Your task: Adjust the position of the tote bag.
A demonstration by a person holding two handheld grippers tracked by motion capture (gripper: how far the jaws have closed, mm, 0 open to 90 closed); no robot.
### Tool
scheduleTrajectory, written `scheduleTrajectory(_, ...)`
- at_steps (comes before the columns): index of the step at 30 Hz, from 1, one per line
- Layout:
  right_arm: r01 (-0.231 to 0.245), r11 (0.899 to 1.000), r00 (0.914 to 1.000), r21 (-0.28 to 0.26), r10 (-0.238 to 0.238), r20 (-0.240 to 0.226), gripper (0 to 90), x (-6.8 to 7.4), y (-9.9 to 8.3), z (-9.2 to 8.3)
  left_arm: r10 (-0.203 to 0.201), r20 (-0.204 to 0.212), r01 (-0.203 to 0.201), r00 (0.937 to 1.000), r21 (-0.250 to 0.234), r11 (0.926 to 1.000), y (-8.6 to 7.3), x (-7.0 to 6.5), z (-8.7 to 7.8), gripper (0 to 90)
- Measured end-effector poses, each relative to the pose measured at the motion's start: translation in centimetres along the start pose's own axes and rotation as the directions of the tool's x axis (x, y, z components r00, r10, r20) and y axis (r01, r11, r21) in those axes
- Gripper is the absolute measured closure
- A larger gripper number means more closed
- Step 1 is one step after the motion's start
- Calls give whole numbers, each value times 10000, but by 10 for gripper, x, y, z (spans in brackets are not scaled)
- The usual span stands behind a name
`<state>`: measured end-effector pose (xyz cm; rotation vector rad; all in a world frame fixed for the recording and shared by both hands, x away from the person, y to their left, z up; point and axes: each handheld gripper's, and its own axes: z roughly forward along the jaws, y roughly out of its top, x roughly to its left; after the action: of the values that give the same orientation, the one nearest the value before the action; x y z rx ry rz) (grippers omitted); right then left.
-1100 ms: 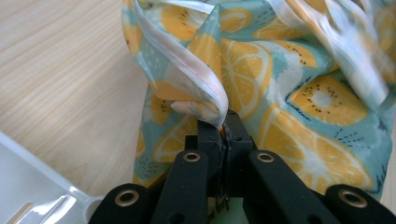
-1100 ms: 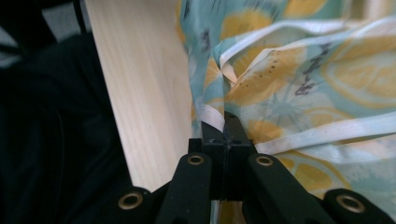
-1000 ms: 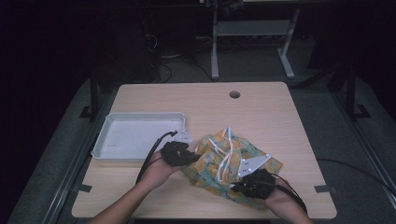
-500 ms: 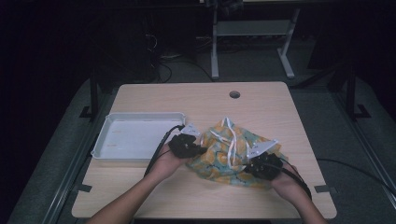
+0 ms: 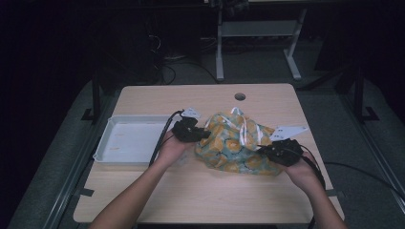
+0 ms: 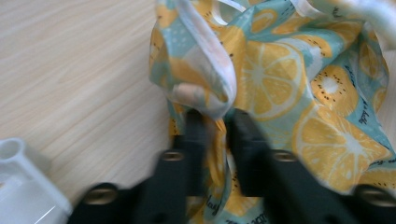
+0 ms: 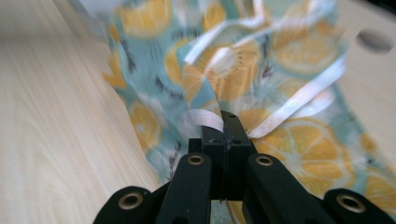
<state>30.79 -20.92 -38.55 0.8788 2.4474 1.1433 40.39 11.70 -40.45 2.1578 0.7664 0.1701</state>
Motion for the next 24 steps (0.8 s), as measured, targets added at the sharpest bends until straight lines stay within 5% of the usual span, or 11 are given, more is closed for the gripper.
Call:
scheduleTrajectory(6,596,9926,9973,-1054,-636,-355,900,21,4,-27,-343,222,355,9992,-565,9978,4,-2,-21,427)
scheduleTrajectory(16,1136,9859,9855,-1225,-1274,-1116,899,48,-2,-42,235,645,-155,9976,-1211,9925,25,-10,-44,337)
scheduleTrajectory(24,1200,9876,9820,-1017,-1331,-1341,899,54,-8,-39,663,983,-576,9929,-889,9944,56,-9,-15,322)
